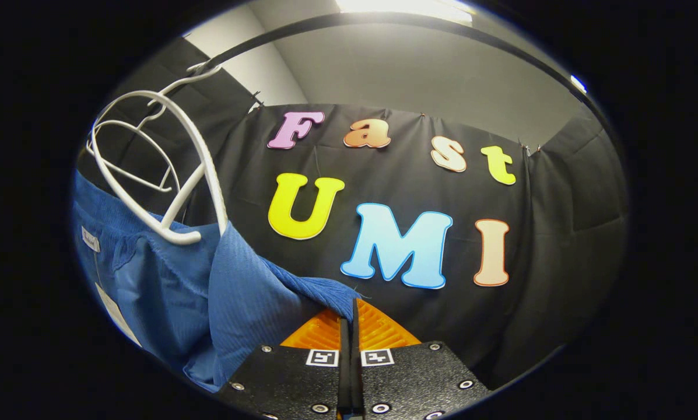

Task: Grasp the clothes on the hanger with both hands and then place them into the laundry hamper below.

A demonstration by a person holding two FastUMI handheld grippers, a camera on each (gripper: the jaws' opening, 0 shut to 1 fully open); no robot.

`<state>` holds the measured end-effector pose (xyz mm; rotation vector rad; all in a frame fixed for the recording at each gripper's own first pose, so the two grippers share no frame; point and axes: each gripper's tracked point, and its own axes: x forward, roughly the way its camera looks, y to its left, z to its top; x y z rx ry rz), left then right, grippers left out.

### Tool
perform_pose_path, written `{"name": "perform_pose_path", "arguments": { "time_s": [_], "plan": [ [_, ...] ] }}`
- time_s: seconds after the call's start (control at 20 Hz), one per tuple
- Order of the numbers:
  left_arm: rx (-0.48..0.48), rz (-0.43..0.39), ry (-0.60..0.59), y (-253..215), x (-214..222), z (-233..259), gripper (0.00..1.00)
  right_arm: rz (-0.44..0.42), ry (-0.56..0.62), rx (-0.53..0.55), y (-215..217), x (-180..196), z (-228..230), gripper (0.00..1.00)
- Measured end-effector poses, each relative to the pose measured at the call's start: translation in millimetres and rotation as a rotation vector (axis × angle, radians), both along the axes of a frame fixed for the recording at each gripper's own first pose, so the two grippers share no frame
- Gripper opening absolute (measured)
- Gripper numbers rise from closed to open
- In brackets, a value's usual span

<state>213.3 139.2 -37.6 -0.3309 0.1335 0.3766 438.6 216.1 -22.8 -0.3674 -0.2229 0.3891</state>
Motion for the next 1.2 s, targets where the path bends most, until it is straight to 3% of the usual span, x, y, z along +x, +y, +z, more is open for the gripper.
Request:
{"name": "perform_pose_path", "arguments": {
  "time_s": [0.4, 0.6, 0.95, 1.2],
  "plan": [
    [0.02, -0.029, 0.045, -23.2, -17.7, -18.5, 0.01, -0.032, 0.121, 0.01, -29.7, -21.2, -36.0, 0.0],
    [0.028, -0.048, 0.065, -28.5, -40.0, -22.2, 0.01, -0.019, 0.201, 0.027, -42.6, -55.1, -52.2, 0.0],
    [0.021, -0.047, 0.064, -22.2, -73.1, -9.9, 0.01, 0.004, 0.307, 0.097, -55.1, -110.5, -38.5, 0.0],
    [0.013, -0.118, 0.056, -20.0, -90.2, 2.2, 0.0, -0.036, 0.402, 0.125, -63.1, -153.7, -32.7, 0.0]
  ]
}}
